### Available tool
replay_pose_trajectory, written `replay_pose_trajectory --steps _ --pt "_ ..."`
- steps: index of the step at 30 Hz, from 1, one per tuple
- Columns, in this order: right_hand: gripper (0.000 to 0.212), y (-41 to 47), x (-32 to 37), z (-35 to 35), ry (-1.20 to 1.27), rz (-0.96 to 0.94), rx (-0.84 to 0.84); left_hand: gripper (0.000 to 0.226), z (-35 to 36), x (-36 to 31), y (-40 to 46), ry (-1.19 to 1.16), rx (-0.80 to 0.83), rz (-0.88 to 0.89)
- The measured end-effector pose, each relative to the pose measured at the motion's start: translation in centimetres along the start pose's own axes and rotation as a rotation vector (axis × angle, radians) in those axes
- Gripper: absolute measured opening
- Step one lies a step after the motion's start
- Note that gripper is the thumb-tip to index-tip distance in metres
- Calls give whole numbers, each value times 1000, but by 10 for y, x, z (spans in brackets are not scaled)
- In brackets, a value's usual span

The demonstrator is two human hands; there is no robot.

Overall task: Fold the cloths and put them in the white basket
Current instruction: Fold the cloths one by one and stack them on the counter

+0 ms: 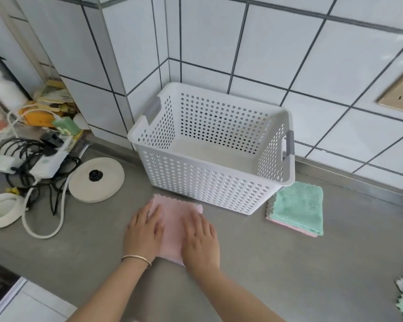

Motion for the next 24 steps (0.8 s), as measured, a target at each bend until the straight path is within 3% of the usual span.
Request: replay_pose_trajectory --steps 6,9,12,13,16,18,20,24 --pt "58 -4 -21 29 -41 -64 249 90 24 15 -1 195 227 -47" --pt "59 4 -29 28 -91 -120 275 105 26 19 2 255 242 -72" --pt "61 10 -15 24 -106 -161 310 77 10 13 2 383 258 -84" --pt "62 13 -10 17 -105 -180 309 68 0 8 1 375 194 -80" --pt "57 7 -26 -18 -13 -124 178 62 -22 -40 -4 166 -76 110" --pt "50 -5 -56 -48 69 -38 50 65 -22 -87 -18 67 -125 271" --pt "48 -42 -122 -78 68 84 -6 65 2 -162 -45 -113 -56 431" --pt "47 -133 -263 -145 -55 425 -233 38 62 -290 -108 -397 207 586"
Point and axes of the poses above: each hand's wrist, its own y-axis towards the middle knuckle, its own z-axis out of the palm, x = y × z, the point moved 6 cm from there along y, towards the middle knuckle, and after that the axes turned 10 degrees about -x, right-handed, at the moved point
